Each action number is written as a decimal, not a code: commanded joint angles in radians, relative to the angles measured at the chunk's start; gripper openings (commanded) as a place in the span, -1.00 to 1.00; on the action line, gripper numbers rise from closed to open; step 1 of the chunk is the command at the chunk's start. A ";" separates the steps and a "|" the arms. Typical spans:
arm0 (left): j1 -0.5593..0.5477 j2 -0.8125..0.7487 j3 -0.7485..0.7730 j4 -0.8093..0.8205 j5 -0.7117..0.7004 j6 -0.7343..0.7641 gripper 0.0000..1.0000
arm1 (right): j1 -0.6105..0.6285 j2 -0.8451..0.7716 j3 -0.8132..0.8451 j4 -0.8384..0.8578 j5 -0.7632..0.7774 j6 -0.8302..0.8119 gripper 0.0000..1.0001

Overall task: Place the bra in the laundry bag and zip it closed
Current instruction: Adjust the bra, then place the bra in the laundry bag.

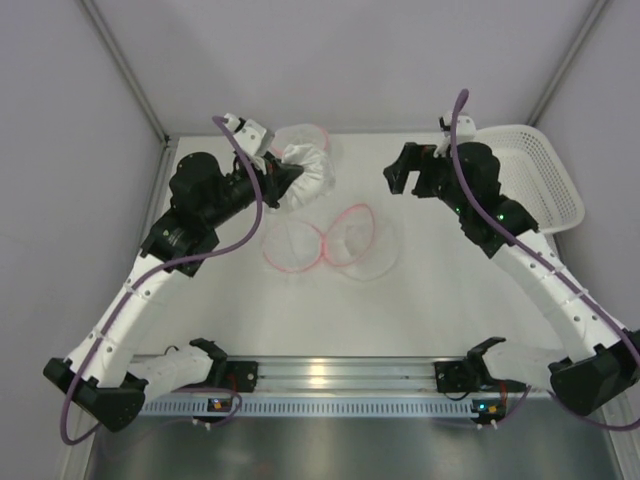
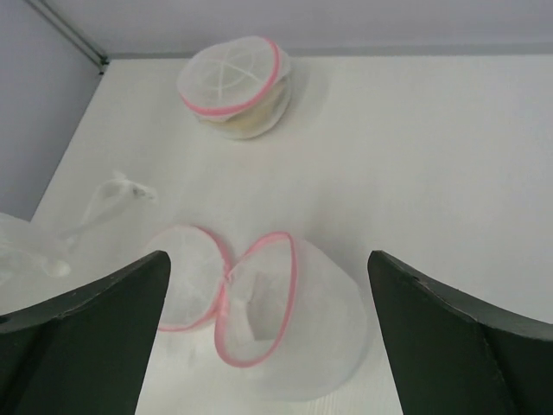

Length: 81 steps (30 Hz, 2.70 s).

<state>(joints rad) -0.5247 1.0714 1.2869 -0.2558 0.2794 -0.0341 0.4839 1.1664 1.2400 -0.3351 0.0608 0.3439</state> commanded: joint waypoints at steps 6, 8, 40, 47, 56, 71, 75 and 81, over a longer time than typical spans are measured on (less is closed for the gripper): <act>0.000 0.045 -0.014 0.001 -0.307 -0.079 -1.00 | 0.044 0.073 -0.177 0.067 0.066 0.049 0.75; 0.000 0.056 -0.005 -0.014 -0.370 -0.096 -1.00 | 0.077 0.143 -0.177 0.090 0.059 0.046 0.69; -0.001 0.041 -0.144 0.475 -0.240 -0.210 -1.00 | 0.160 0.207 -0.290 0.392 0.077 0.182 -1.00; -0.001 0.059 -0.175 0.627 -0.163 -0.165 -1.00 | 0.160 0.174 -0.343 0.406 0.094 0.219 -1.00; -0.001 0.096 -0.354 0.983 -0.062 -0.147 -1.00 | 0.159 0.165 -0.338 0.420 0.080 0.260 -1.00; -0.001 -0.011 -0.448 0.822 0.084 -0.113 -1.00 | 0.159 0.182 -0.310 0.338 0.151 0.228 -1.00; -0.001 -0.071 -0.423 0.632 0.187 -0.086 -1.00 | 0.160 0.200 -0.300 0.338 0.155 0.219 -1.00; 0.000 -0.047 -0.463 0.501 0.242 -0.069 -1.00 | 0.159 0.213 -0.278 0.338 0.134 0.202 -1.00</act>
<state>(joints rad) -0.5251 0.9943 0.8307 0.3424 0.4675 -0.1234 0.6323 1.3777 0.8986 -0.0162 0.1898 0.5686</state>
